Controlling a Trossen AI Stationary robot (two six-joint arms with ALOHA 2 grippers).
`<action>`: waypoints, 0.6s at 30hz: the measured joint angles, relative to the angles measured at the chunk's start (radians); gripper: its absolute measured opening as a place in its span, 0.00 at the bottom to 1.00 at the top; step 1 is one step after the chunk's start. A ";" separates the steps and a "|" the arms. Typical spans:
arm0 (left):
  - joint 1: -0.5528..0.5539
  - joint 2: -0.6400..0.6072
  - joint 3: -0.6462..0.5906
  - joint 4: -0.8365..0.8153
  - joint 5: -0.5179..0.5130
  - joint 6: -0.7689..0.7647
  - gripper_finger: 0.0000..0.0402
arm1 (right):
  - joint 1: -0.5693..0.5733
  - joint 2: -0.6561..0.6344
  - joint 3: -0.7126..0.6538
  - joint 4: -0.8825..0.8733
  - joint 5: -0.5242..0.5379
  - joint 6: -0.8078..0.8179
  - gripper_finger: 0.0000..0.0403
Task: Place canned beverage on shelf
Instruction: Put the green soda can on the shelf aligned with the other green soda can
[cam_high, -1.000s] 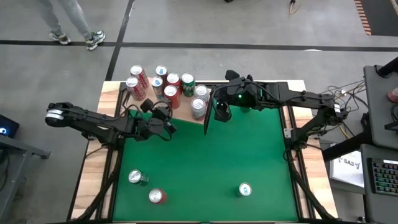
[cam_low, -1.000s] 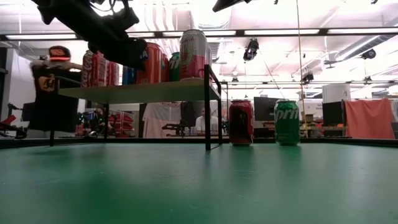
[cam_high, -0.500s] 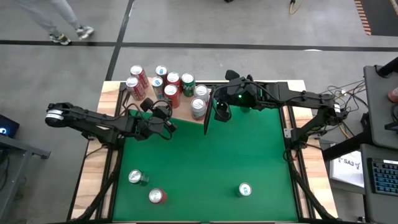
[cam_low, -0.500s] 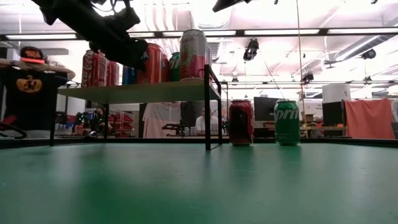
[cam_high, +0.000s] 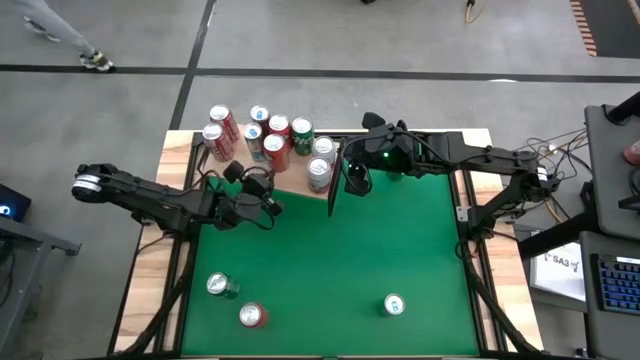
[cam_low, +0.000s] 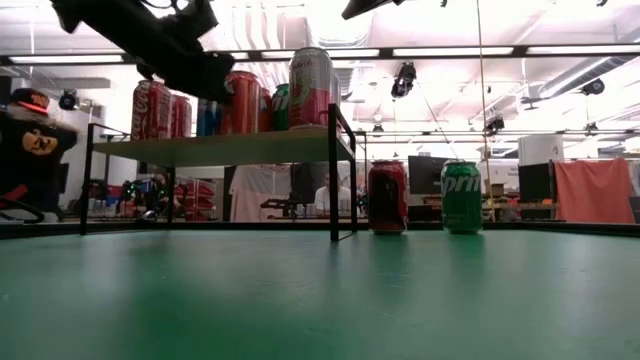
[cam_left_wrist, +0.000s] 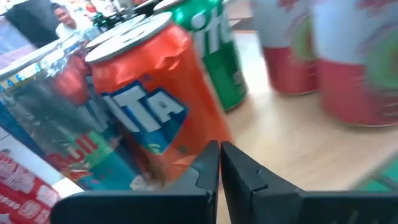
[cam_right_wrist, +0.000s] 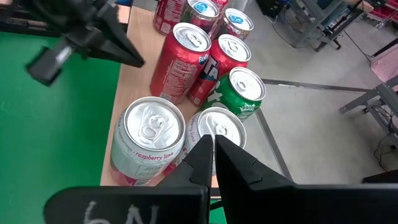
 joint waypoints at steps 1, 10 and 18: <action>-0.018 -0.006 0.000 0.000 0.000 -0.002 0.00 | 0.000 0.000 0.000 0.000 0.000 0.000 0.02; -0.192 -0.051 0.000 0.003 -0.059 -0.001 0.00 | 0.002 0.000 -0.011 -0.003 0.000 0.023 0.02; -0.318 -0.088 0.005 -0.001 -0.070 0.044 0.00 | 0.019 0.000 -0.011 -0.081 0.005 0.094 0.02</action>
